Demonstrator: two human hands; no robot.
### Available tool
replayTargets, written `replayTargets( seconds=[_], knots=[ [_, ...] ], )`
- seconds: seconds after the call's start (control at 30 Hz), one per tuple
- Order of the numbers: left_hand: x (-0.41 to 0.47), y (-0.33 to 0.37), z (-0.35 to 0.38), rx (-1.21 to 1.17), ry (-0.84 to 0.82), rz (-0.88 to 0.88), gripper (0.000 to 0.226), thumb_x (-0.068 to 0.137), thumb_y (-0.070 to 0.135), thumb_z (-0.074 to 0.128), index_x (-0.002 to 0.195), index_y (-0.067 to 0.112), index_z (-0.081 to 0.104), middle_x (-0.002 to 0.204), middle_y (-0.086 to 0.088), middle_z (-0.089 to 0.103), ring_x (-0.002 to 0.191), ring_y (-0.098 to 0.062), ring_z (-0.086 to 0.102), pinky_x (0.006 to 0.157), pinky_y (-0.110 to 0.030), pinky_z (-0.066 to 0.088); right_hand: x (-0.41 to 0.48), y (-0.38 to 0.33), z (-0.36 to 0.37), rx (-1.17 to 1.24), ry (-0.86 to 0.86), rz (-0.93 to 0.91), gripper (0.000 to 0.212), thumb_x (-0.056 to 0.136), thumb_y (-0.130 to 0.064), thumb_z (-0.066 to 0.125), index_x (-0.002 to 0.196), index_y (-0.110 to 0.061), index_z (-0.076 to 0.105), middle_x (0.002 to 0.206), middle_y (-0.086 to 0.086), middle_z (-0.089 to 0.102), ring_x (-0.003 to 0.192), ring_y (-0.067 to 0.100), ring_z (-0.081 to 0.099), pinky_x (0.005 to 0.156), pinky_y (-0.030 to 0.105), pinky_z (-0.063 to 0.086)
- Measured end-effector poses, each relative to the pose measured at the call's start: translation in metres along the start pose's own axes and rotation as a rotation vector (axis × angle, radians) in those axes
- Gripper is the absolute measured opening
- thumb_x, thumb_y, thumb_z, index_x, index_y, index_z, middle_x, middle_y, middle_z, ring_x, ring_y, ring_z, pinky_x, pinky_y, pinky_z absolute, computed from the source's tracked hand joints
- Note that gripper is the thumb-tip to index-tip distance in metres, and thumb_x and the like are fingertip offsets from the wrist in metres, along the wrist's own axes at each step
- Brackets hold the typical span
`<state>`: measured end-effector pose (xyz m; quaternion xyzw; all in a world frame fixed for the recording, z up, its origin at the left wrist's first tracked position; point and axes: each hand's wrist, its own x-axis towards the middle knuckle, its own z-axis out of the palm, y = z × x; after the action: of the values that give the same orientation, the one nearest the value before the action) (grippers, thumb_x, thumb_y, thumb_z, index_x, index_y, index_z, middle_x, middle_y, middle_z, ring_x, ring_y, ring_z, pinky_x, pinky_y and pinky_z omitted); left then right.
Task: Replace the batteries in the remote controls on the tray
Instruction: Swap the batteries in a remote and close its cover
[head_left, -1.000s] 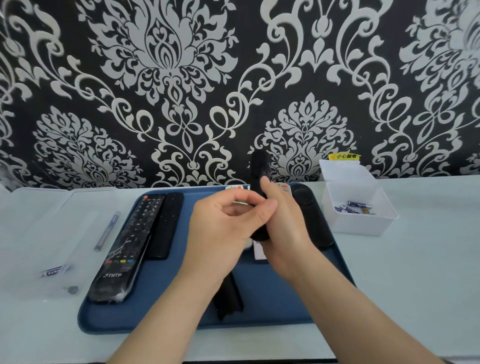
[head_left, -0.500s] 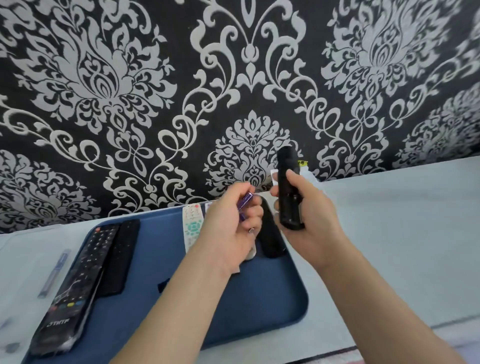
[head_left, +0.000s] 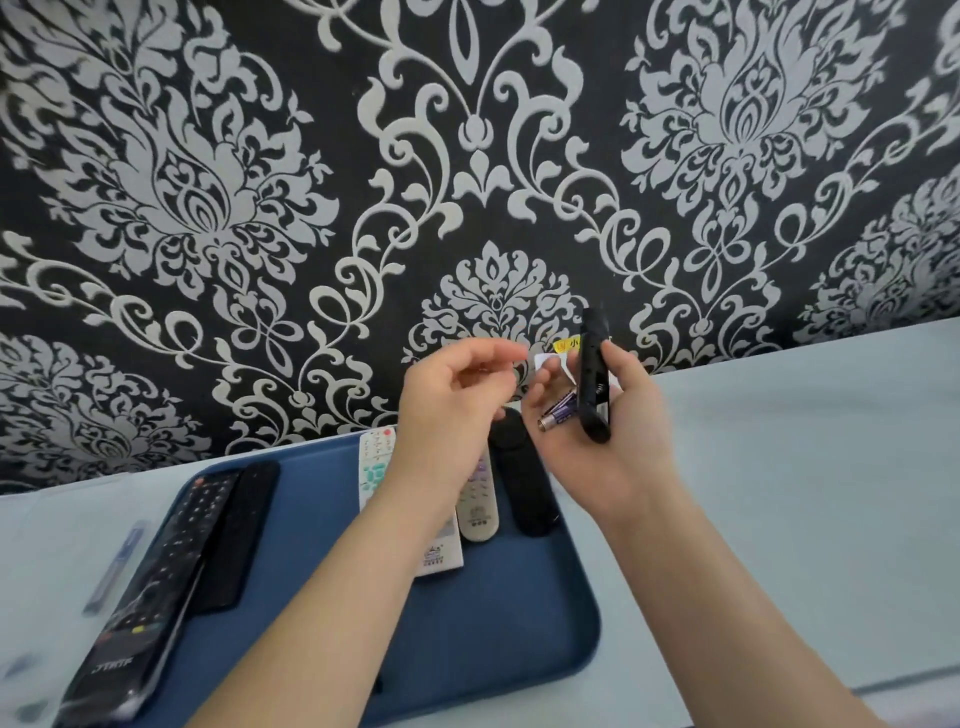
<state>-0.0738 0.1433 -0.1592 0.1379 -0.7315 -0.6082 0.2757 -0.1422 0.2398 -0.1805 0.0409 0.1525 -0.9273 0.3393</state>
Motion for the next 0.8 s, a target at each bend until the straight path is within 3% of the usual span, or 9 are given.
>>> replayTargets(
  seconds=[0.07, 0.13, 0.2, 0.3, 0.47, 0.57, 0.67, 0.8],
  knots=[
    [-0.014, 0.002, -0.019, 0.212, -0.073, 0.087, 0.018, 0.085, 0.009, 0.066, 0.095, 0.021, 0.075, 0.095, 0.007, 0.071, 0.085, -0.010, 0.063, 0.075, -0.020, 0.052, -0.002, 0.015, 0.006, 0.021, -0.029, 0.044, 0.034, 0.096, -0.028, 0.051, 0.070, -0.007, 0.060, 0.089, 0.014, 0.065, 0.091, 0.028, 0.062, 0.101, 0.038, 0.044],
    [-0.023, -0.002, -0.031, 0.391, -0.111, 0.128, 0.022, 0.084, 0.018, 0.070, 0.105, 0.025, 0.073, 0.098, 0.010, 0.067, 0.086, -0.004, 0.059, 0.079, -0.017, 0.048, -0.003, 0.031, 0.010, -0.017, -0.037, 0.101, 0.033, 0.097, -0.030, 0.050, 0.073, -0.009, 0.060, 0.106, 0.015, 0.071, 0.103, 0.029, 0.066, 0.098, 0.047, 0.047],
    [-0.029, -0.011, -0.044, 0.515, -0.071, 0.169, 0.027, 0.083, 0.023, 0.072, 0.109, 0.030, 0.072, 0.095, 0.009, 0.066, 0.085, -0.005, 0.057, 0.077, -0.020, 0.047, -0.001, 0.051, 0.014, -0.044, -0.064, 0.171, 0.030, 0.097, -0.032, 0.050, 0.077, -0.011, 0.059, 0.118, 0.017, 0.069, 0.111, 0.029, 0.066, 0.095, 0.048, 0.048],
    [-0.034, -0.015, -0.055, 0.615, 0.000, 0.148, 0.020, 0.081, 0.036, 0.068, 0.100, 0.039, 0.072, 0.085, 0.008, 0.069, 0.079, -0.007, 0.060, 0.072, -0.031, 0.050, -0.002, 0.068, 0.014, -0.087, -0.081, 0.212, 0.030, 0.097, -0.034, 0.050, 0.077, -0.012, 0.057, 0.119, 0.021, 0.069, 0.117, 0.030, 0.063, 0.098, 0.046, 0.046],
    [-0.040, -0.022, -0.073, 0.902, 0.051, 0.112, 0.016, 0.087, 0.035, 0.058, 0.093, 0.029, 0.071, 0.075, 0.005, 0.066, 0.072, -0.015, 0.061, 0.067, -0.036, 0.050, -0.003, 0.093, 0.015, -0.182, -0.056, 0.271, 0.029, 0.097, -0.036, 0.051, 0.084, -0.011, 0.057, 0.118, 0.019, 0.069, 0.116, 0.029, 0.064, 0.098, 0.043, 0.048],
    [-0.041, -0.028, -0.085, 0.545, 0.117, -0.027, 0.006, 0.085, 0.028, 0.066, 0.087, 0.029, 0.072, 0.071, 0.008, 0.071, 0.068, -0.007, 0.066, 0.067, -0.026, 0.054, 0.003, 0.099, 0.013, -0.229, -0.043, 0.278, 0.031, 0.097, -0.038, 0.051, 0.083, -0.011, 0.058, 0.106, 0.014, 0.071, 0.103, 0.028, 0.067, 0.079, 0.042, 0.054],
    [-0.039, -0.026, -0.093, -0.048, 0.085, -0.242, 0.019, 0.089, 0.009, 0.065, 0.101, 0.023, 0.069, 0.078, -0.003, 0.075, 0.070, -0.016, 0.070, 0.067, -0.025, 0.057, 0.009, 0.100, 0.009, -0.326, 0.006, 0.236, 0.034, 0.098, -0.039, 0.048, 0.081, -0.012, 0.058, 0.079, 0.007, 0.062, 0.070, 0.021, 0.058, 0.058, 0.032, 0.044],
    [-0.039, -0.023, -0.100, -0.353, 0.010, -0.277, 0.029, 0.089, 0.001, 0.061, 0.107, 0.022, 0.071, 0.084, -0.009, 0.072, 0.072, -0.015, 0.065, 0.067, -0.021, 0.055, 0.013, 0.100, 0.004, -0.554, 0.073, 0.145, 0.035, 0.097, -0.043, 0.049, 0.089, -0.013, 0.065, 0.072, 0.004, 0.064, 0.059, 0.015, 0.059, 0.058, 0.028, 0.042]
  ],
)
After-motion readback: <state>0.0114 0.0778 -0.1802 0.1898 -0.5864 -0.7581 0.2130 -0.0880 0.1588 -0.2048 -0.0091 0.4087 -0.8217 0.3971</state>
